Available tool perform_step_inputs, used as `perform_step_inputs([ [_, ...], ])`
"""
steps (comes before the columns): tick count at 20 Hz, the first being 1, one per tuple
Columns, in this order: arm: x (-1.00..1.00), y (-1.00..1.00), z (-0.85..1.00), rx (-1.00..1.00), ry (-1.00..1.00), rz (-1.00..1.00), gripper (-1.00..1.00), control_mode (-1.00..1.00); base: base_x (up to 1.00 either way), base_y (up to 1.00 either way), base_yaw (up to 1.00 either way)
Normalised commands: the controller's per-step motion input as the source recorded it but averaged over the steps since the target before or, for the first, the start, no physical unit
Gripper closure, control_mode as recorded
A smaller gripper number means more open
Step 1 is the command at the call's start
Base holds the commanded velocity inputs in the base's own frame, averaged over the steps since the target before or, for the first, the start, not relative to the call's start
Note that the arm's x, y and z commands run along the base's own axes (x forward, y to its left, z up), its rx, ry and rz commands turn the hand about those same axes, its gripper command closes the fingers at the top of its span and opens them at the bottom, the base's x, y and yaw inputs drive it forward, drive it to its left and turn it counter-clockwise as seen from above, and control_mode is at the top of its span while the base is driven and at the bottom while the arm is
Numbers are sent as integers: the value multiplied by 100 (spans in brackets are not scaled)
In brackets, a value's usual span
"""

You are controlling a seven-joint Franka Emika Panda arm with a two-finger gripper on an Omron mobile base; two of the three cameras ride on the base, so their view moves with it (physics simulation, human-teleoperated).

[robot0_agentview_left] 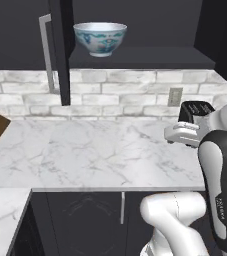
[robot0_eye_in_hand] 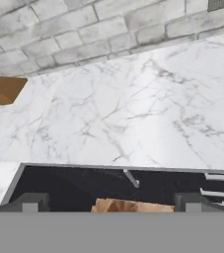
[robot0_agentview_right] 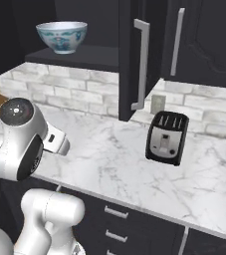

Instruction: Take the smaller bowl and place it next to the appetizer plate on the dining counter , and place the larger bowl next to the plate with cooked food.

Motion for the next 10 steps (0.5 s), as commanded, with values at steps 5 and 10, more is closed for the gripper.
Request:
perform_step_inputs([
  [5, 0, 0, 0, 0, 0, 0, -100, 100, 73, 23, -6],
  [10, 0, 0, 0, 0, 0, 0, -100, 100, 66, 58, -20],
])
